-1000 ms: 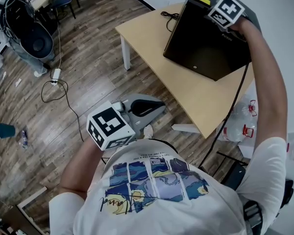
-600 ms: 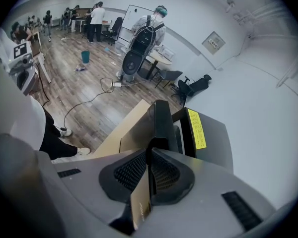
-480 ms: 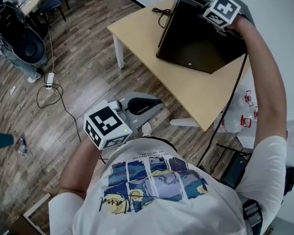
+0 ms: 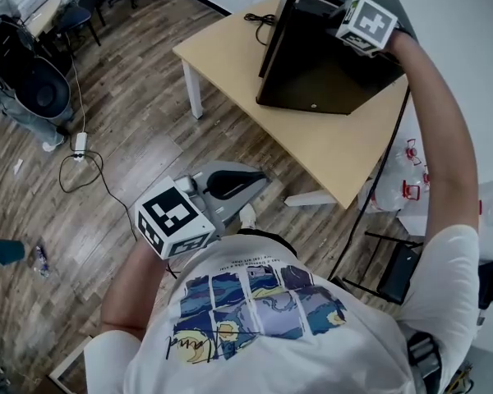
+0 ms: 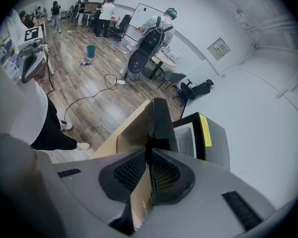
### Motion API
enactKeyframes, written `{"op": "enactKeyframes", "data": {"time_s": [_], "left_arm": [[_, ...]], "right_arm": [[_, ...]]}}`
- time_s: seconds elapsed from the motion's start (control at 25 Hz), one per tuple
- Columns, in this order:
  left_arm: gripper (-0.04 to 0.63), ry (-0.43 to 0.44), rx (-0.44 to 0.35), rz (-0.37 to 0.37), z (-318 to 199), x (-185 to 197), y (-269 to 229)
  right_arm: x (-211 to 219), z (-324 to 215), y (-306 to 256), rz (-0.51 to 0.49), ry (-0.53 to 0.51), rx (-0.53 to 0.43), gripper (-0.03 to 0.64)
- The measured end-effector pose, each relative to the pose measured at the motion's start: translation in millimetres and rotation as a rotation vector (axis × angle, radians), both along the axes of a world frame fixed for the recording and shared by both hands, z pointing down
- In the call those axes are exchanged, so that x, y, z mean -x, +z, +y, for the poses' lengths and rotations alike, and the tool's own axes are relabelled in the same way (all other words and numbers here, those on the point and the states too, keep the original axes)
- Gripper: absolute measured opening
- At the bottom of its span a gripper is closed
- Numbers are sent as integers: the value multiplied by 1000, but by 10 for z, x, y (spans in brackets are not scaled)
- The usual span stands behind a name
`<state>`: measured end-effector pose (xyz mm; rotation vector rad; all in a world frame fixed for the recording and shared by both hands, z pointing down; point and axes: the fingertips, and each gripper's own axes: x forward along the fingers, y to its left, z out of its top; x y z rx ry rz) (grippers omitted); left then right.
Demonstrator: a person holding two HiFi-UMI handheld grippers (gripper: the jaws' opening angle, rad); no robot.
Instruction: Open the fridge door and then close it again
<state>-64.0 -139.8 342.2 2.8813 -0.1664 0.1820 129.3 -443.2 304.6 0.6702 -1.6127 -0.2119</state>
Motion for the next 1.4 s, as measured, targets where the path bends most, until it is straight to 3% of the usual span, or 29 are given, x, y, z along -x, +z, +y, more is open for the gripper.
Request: {"op": "enactKeyframes", "data": {"time_s": [0.52,0.76,1.0,1.4], "left_arm": [[9,83,22,8,644,468,22],[9,111,23,4,874,446,34],[9,100,0,12,971,270,-85],[9,97,-9,30,1133,-471,-185]], "right_arm": [[70,690,43,97,-2,-49,34],[-26,969,53,107,2,-50,34],[-44,1151,42,122,-30,-14,35],[-108,1428,59,127,-151,-10,35]]}}
